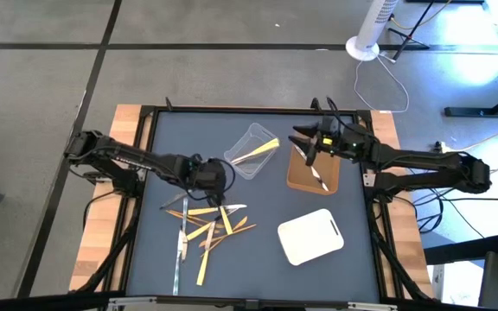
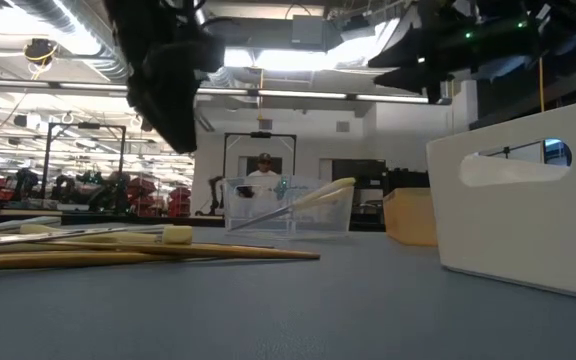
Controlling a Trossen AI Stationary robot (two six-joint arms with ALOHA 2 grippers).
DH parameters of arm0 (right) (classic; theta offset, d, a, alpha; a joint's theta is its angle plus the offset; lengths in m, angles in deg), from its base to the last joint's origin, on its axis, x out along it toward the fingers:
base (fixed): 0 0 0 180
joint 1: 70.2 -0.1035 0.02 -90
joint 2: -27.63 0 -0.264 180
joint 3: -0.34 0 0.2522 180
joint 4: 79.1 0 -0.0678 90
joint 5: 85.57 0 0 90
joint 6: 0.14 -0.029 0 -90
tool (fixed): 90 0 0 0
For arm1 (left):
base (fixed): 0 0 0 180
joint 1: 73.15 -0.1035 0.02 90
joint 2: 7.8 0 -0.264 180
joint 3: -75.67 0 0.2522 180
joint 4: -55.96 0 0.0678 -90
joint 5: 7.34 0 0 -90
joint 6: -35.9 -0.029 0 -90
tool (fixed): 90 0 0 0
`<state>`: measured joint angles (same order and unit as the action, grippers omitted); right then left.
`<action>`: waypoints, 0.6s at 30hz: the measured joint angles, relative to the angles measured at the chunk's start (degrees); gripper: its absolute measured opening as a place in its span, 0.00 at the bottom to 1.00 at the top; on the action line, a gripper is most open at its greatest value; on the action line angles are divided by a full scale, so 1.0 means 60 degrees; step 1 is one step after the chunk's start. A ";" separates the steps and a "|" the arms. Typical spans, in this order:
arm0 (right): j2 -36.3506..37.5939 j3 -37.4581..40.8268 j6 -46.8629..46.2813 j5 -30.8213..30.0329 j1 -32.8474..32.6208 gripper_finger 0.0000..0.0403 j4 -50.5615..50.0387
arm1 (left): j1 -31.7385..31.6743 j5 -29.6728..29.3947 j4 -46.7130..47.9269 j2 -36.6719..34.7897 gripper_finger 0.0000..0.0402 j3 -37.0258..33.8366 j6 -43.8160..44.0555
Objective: Sort silverware by color (type)
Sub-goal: Put the white knife into the orange bin
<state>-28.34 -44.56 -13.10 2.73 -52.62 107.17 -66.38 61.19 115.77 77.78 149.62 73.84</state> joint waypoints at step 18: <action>0.0040 0.0000 0.0239 0.1473 -0.1062 0.49 -0.0269 | -0.1646 0.0801 0.0374 0.0000 0.47 -0.0004 -0.1484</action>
<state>-28.10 -44.56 -11.66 11.57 -58.99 105.56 -76.26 65.99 118.01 77.78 149.59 64.94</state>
